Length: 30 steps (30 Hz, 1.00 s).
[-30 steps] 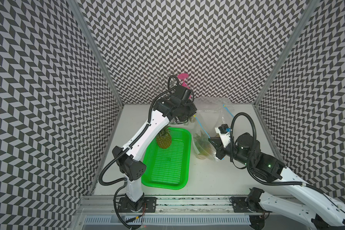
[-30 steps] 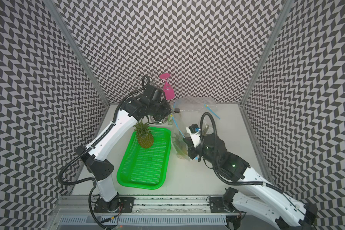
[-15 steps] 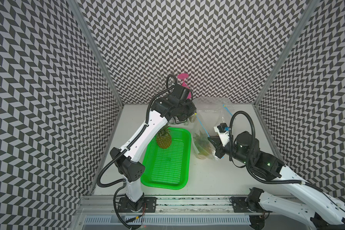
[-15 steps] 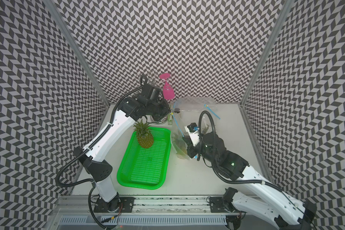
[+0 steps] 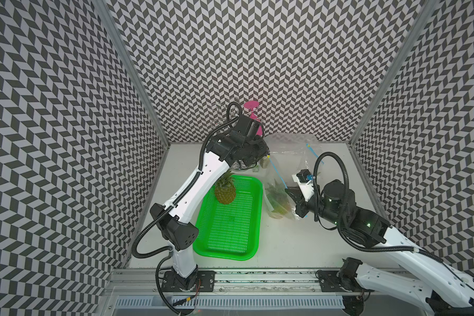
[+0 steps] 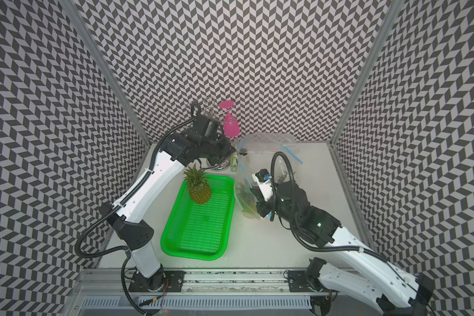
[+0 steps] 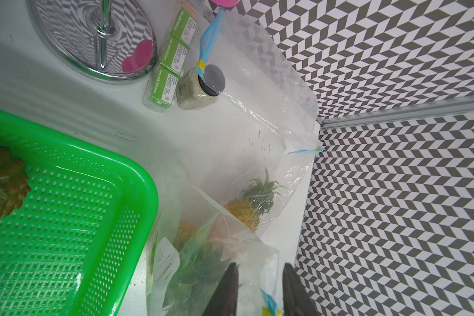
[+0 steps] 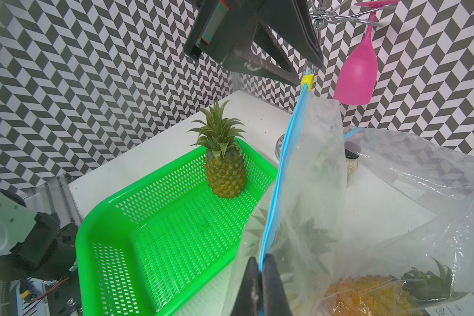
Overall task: Open the zip-top bag and take out the pineapple
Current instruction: Zip the zipper on the zipper food storage bag.
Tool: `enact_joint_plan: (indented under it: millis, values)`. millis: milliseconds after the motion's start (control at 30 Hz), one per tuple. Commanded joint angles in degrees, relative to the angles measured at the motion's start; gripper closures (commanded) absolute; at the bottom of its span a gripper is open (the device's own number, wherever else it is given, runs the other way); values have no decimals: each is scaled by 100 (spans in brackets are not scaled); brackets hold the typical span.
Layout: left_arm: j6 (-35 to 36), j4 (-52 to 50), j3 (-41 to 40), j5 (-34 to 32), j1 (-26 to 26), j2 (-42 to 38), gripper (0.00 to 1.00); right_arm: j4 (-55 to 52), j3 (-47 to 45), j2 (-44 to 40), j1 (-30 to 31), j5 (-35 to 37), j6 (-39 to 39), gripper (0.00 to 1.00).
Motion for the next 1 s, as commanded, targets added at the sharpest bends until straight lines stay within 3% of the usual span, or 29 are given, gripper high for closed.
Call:
enact_joint_plan:
  millis: [0, 300, 433, 600, 900, 967]
  values:
    - [33, 53, 174, 42, -14, 102, 77, 207, 107, -106, 33, 38, -40, 100]
    - [35, 138, 178, 141, -49, 212, 77, 204, 107, -117, 43, 51, -29, 100]
    - [17, 135, 180, 153, -76, 223, 91, 218, 98, -133, 40, 49, 1, 100]
    - [37, 116, 178, 62, -76, 169, 100, 225, 80, -156, 40, 102, 1, 100]
    - [-53, 55, 162, 127, -83, 52, 100, 223, 101, -196, 40, 340, -182, 100]
    - [-121, 46, 114, 150, -80, -33, 100, 240, 199, -151, 57, 422, -379, 90]
